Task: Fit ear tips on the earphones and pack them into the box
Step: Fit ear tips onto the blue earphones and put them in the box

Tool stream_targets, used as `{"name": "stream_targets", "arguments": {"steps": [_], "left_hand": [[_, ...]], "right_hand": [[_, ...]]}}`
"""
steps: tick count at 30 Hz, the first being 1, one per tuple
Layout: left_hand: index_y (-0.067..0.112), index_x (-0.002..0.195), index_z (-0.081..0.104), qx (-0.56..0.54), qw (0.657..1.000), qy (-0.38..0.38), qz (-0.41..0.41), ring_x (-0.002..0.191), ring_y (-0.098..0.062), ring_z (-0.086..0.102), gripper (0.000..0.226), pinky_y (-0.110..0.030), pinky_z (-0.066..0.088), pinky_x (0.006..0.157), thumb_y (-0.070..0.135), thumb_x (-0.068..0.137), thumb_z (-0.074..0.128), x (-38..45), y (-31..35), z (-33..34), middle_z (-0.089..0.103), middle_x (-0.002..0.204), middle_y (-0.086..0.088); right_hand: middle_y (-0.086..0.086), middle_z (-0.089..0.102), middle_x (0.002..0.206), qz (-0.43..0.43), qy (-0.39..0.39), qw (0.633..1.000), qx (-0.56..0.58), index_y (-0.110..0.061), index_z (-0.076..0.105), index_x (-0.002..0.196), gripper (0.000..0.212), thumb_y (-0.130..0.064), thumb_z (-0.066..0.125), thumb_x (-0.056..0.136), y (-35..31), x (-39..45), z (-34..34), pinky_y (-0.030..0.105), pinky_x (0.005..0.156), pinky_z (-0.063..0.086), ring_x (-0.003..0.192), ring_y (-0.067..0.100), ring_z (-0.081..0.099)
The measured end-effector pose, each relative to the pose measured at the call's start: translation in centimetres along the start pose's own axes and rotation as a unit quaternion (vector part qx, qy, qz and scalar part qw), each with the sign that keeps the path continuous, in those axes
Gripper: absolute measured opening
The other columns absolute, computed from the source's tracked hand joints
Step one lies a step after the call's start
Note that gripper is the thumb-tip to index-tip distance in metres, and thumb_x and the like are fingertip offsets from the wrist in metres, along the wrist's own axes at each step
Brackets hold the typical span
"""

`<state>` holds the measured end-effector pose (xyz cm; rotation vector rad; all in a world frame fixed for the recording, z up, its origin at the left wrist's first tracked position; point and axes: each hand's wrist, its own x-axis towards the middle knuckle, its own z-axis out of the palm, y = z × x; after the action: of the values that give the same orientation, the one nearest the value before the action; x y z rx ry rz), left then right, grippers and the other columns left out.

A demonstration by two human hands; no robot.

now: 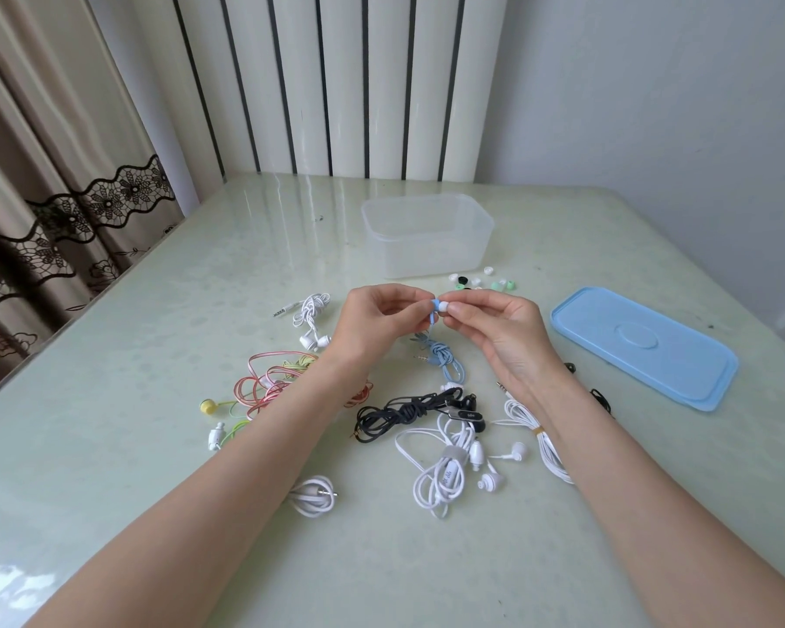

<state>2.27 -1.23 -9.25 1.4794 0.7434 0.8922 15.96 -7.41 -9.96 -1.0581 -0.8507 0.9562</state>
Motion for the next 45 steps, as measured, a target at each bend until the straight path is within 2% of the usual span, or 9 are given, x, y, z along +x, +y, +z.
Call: {"name": "stream_targets", "arguments": {"steps": [6,9,14,18,25,38,43,45], "left_hand": [[0.006,0.086,0.067,0.041,0.998,-0.006,0.050,0.061,-0.002,0.062,0.006,-0.014,0.053,0.071,0.003,0.082,0.062,-0.3,0.1,0.0,0.066,0.066,0.001],[0.006,0.087,0.067,0.034,0.998,-0.012,0.053,0.063,-0.001,0.062,0.007,-0.013,0.052,0.071,0.003,0.083,0.062,-0.3,0.1,-0.1,0.065,0.070,-0.003],[0.007,0.085,0.067,-0.054,0.997,-0.046,-0.009,0.065,-0.002,0.063,0.010,-0.011,0.051,0.067,0.002,0.085,0.058,-0.2,0.0,-0.6,0.069,0.065,0.005],[0.007,0.083,0.067,-0.112,0.991,-0.052,-0.049,0.066,-0.005,0.063,0.011,-0.011,0.051,0.068,0.003,0.085,0.058,-0.1,-0.1,-0.6,0.069,0.067,0.002],[0.010,0.085,0.066,-0.085,0.995,-0.025,-0.036,0.072,-0.008,0.064,0.008,-0.013,0.052,0.071,0.004,0.082,0.063,-0.1,0.0,-0.4,0.066,0.079,-0.006],[0.015,0.083,0.068,0.006,0.999,-0.031,0.019,0.069,-0.005,0.064,0.013,-0.015,0.052,0.071,0.004,0.077,0.068,-0.2,-0.1,-0.8,0.069,0.079,0.003],[0.014,0.084,0.069,-0.043,0.996,-0.072,-0.019,0.073,-0.004,0.066,0.013,-0.013,0.051,0.068,0.003,0.079,0.065,-0.1,0.0,-1.2,0.072,0.074,0.007],[0.013,0.085,0.068,-0.063,0.994,-0.077,-0.038,0.072,-0.004,0.067,0.013,-0.013,0.051,0.068,0.002,0.080,0.063,-0.1,0.0,-1.2,0.072,0.072,0.005]], "right_hand": [[0.003,0.073,0.070,0.009,-0.001,1.000,0.017,-0.007,0.072,0.069,0.022,0.010,0.060,0.078,0.0,-0.1,0.2,0.018,0.071,0.055,0.072,0.011,0.069],[0.004,0.073,0.071,0.012,-0.008,0.999,0.028,-0.007,0.073,0.068,0.024,0.010,0.059,0.078,0.0,-0.1,0.1,0.018,0.072,0.055,0.073,0.012,0.069],[0.003,0.073,0.072,0.014,-0.015,0.999,0.032,-0.006,0.071,0.072,0.020,0.009,0.059,0.079,0.0,-0.2,0.2,0.017,0.070,0.054,0.072,0.011,0.069],[-0.002,0.070,0.065,0.014,-0.009,1.000,0.000,-0.007,0.067,0.080,0.016,0.006,0.060,0.080,-0.2,-0.3,0.1,0.016,0.058,0.051,0.061,0.006,0.064],[0.002,0.072,0.069,0.004,-0.005,1.000,0.025,-0.002,0.067,0.078,0.015,0.010,0.058,0.080,-0.2,-0.3,0.2,0.016,0.070,0.055,0.067,0.010,0.068],[0.005,0.072,0.068,0.013,-0.009,0.999,0.029,-0.004,0.069,0.071,0.019,0.011,0.059,0.078,-0.2,-0.3,0.2,0.016,0.067,0.055,0.066,0.011,0.068],[0.004,0.072,0.068,0.043,-0.027,0.997,0.052,-0.008,0.072,0.065,0.027,0.010,0.057,0.079,-0.4,-0.4,0.1,0.015,0.065,0.054,0.065,0.010,0.068],[0.002,0.072,0.067,0.044,-0.027,0.998,0.046,-0.006,0.069,0.072,0.020,0.009,0.057,0.080,-0.4,-0.5,0.2,0.014,0.064,0.053,0.064,0.008,0.067]]}}
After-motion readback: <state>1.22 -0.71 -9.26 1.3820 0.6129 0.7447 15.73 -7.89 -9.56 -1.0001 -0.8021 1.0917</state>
